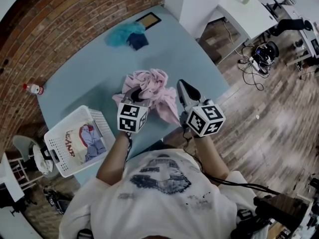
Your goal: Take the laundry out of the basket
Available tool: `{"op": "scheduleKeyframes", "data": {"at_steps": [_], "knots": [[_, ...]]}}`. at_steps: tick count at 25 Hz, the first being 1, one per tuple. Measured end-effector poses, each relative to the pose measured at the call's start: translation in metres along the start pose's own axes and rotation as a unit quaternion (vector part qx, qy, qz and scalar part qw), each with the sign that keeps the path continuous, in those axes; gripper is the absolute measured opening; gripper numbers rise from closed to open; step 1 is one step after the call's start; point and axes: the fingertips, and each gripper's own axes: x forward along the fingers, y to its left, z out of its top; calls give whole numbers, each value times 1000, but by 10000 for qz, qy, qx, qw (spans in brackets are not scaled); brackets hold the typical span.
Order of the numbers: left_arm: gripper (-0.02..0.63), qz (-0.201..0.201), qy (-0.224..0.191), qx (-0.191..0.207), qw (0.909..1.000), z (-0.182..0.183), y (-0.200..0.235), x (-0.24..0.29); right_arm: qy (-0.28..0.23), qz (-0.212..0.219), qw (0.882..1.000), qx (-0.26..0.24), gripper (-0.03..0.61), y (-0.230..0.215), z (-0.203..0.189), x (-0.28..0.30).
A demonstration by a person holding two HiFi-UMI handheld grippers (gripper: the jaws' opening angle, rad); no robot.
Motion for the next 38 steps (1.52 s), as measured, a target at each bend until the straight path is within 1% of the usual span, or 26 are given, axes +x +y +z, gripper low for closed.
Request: {"op": "scheduleKeyframes", "data": {"at_steps": [4,9,14,16,17,27,38], "knots": [[41,-38,39,39,10000,-13,-8,7,25,-81,10000,51,-3,-7,-5,-4],[52,86,118,128,9998,-26,-6,15,83,-119,9998,132,-3,-11,-13,-7],[59,151,132,32,9998,-33,-3,13,127,-65,9998,159,-3,-5,-19,-6],[84,187,135,-41,9997,-34,-1,11,143,-44,9997,172,-3,-3,-22,-6],[86,209,133,-59,9997,-35,0,10,155,-31,9997,178,-3,-2,-23,-6],[87,337,83,-106,9993,-35,4,-6,158,56,9997,167,-3,8,-27,-8],[86,502,-118,-174,9985,-24,10,-25,125,150,9997,132,-3,21,-26,-7]]}}
